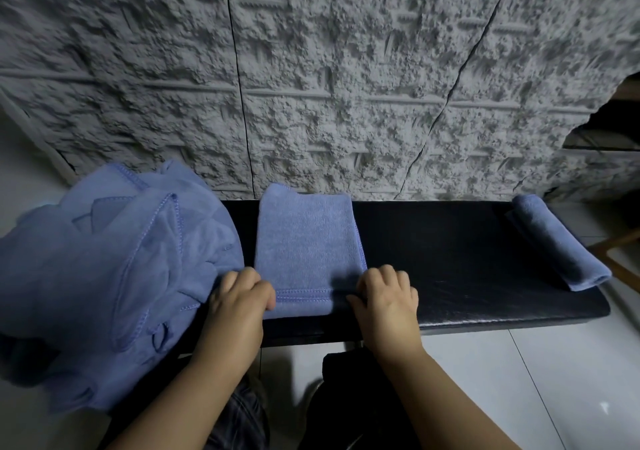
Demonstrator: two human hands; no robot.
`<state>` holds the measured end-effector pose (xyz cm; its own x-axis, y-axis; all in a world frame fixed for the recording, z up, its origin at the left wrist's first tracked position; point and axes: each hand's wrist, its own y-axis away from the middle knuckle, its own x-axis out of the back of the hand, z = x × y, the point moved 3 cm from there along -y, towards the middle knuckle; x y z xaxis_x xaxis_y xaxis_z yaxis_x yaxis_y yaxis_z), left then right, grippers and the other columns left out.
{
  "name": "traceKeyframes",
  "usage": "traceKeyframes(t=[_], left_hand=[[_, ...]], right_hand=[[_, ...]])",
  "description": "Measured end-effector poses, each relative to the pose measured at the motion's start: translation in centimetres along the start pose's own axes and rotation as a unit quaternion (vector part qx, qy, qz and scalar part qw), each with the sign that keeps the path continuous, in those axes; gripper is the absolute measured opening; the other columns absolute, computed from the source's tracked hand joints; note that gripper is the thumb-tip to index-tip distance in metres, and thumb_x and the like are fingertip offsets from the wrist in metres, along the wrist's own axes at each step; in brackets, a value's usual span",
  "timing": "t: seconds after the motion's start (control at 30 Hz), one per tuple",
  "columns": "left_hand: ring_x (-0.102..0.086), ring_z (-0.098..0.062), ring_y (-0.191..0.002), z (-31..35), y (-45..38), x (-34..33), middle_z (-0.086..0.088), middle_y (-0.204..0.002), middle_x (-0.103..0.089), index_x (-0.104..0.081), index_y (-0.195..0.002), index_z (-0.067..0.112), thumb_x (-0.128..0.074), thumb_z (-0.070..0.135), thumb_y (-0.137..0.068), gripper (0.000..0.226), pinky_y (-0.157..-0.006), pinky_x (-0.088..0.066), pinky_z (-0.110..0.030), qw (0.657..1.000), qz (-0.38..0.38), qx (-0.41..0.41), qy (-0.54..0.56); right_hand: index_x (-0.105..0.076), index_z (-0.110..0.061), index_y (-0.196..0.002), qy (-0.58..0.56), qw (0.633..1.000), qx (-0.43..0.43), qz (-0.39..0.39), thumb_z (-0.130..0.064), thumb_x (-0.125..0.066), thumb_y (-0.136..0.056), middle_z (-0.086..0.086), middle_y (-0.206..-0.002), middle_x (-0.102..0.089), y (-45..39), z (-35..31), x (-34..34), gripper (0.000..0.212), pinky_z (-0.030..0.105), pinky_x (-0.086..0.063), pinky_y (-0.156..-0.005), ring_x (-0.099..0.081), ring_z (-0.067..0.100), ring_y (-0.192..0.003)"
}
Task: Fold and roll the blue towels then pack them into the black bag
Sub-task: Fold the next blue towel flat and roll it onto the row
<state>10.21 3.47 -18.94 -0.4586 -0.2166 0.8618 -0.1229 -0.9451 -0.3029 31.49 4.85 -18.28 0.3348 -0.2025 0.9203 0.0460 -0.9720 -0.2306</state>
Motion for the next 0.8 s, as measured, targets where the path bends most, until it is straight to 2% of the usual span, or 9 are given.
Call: traceKeyframes(t=[0.07, 0.13, 0.23, 0.3, 0.37, 0.47, 0.67, 0.7, 0.8], left_hand=[[-0.034, -0.013, -0.072, 0.1, 0.0, -0.3, 0.003, -0.071, -0.05, -0.054, -0.064, 0.017, -0.057, -0.027, -0.032, 0.054, -0.051, -0.044, -0.032, 0.999, -0.021, -0.031, -0.009], [-0.034, -0.012, -0.072, 0.1, 0.0, -0.5, 0.004, -0.072, -0.051, -0.057, -0.066, 0.018, -0.06, -0.024, -0.038, 0.05, -0.054, -0.046, -0.029, 0.999, -0.034, -0.037, -0.009], [-0.038, -0.011, -0.078, -0.6, 0.6, -0.5, 0.008, -0.082, -0.05, -0.056, -0.077, 0.021, -0.063, -0.005, -0.06, 0.031, -0.064, -0.05, -0.032, 0.998, -0.036, -0.041, 0.022], [-0.039, -0.009, -0.084, -1.1, 1.3, -0.4, 0.01, -0.091, -0.048, -0.051, -0.087, 0.025, -0.071, 0.007, -0.068, 0.033, -0.074, -0.048, -0.029, 0.996, -0.055, -0.054, 0.036], [-0.04, -0.007, -0.088, -1.4, 1.5, -0.4, 0.011, -0.095, -0.047, -0.047, -0.092, 0.027, -0.081, 0.013, -0.065, 0.046, -0.081, -0.04, -0.023, 0.994, -0.079, -0.059, 0.042], [-0.04, -0.007, -0.087, -1.5, 0.7, -0.6, 0.007, -0.095, -0.05, -0.053, -0.091, 0.022, -0.086, 0.015, -0.06, 0.046, -0.084, -0.032, -0.021, 0.996, -0.071, -0.041, 0.042], [-0.053, -0.019, -0.086, -1.3, 0.3, -0.7, 0.001, -0.093, -0.054, -0.061, -0.088, 0.013, -0.08, 0.002, -0.065, 0.032, -0.083, -0.036, -0.021, 0.996, -0.072, -0.001, 0.047], [-0.051, -0.017, -0.087, -1.3, 0.3, -0.7, 0.002, -0.094, -0.053, -0.061, -0.089, 0.014, -0.077, 0.0, -0.067, 0.03, -0.084, -0.037, -0.021, 0.996, -0.069, 0.0, 0.048], [-0.042, -0.009, -0.087, -1.5, 0.3, -0.7, 0.003, -0.094, -0.051, -0.061, -0.09, 0.013, -0.073, 0.0, -0.074, 0.024, -0.084, -0.033, -0.018, 0.997, -0.056, 0.004, 0.057]], right_hand=[[-0.056, -0.016, -0.068, 0.0, 0.998, 0.066, -0.012, -0.002, -0.078, -0.06, 0.0, -0.072, -0.051, 0.0, -0.7, -0.1, 0.027, 0.029, -0.034, -0.054, -0.047, 0.022, -0.065], [-0.059, -0.014, -0.068, -0.025, 0.994, 0.088, -0.051, 0.006, -0.071, -0.061, 0.001, -0.073, -0.052, 0.0, -0.9, -0.5, 0.024, 0.027, -0.037, -0.052, -0.05, 0.022, -0.065], [-0.063, -0.012, -0.073, -0.076, 0.99, 0.08, -0.084, -0.001, -0.055, -0.072, 0.002, -0.077, -0.058, 0.0, -0.2, -0.8, 0.014, 0.033, -0.046, -0.056, -0.055, 0.025, -0.071], [-0.066, -0.012, -0.077, -0.101, 0.986, 0.09, -0.095, -0.007, -0.052, -0.074, 0.0, -0.08, -0.062, 0.2, 0.4, -0.5, 0.016, 0.036, -0.051, -0.063, -0.056, 0.024, -0.073], [-0.068, -0.014, -0.085, -0.112, 0.984, 0.096, -0.104, -0.012, -0.056, -0.076, -0.004, -0.088, -0.064, 0.4, 0.8, -0.2, 0.015, 0.027, -0.048, -0.072, -0.056, 0.02, -0.08], [-0.067, -0.014, -0.095, -0.113, 0.98, 0.101, -0.13, -0.018, -0.072, -0.074, -0.005, -0.099, -0.063, 0.4, 1.2, -0.2, 0.021, 0.018, -0.039, -0.08, -0.052, 0.015, -0.091], [-0.067, -0.014, -0.094, -0.131, 0.981, 0.065, -0.124, -0.011, -0.074, -0.073, -0.004, -0.096, -0.064, 0.1, 0.9, -0.4, 0.022, 0.01, -0.032, -0.073, -0.045, 0.013, -0.086], [-0.068, -0.014, -0.093, -0.131, 0.982, 0.066, -0.123, -0.011, -0.072, -0.074, -0.003, -0.095, -0.064, 0.2, 1.0, -0.4, 0.02, 0.011, -0.034, -0.073, -0.047, 0.015, -0.085], [-0.069, -0.015, -0.089, -0.103, 0.987, 0.083, -0.095, -0.017, -0.064, -0.075, -0.001, -0.09, -0.062, 0.2, 0.6, -0.5, 0.015, 0.029, -0.047, -0.072, -0.051, 0.021, -0.082]])
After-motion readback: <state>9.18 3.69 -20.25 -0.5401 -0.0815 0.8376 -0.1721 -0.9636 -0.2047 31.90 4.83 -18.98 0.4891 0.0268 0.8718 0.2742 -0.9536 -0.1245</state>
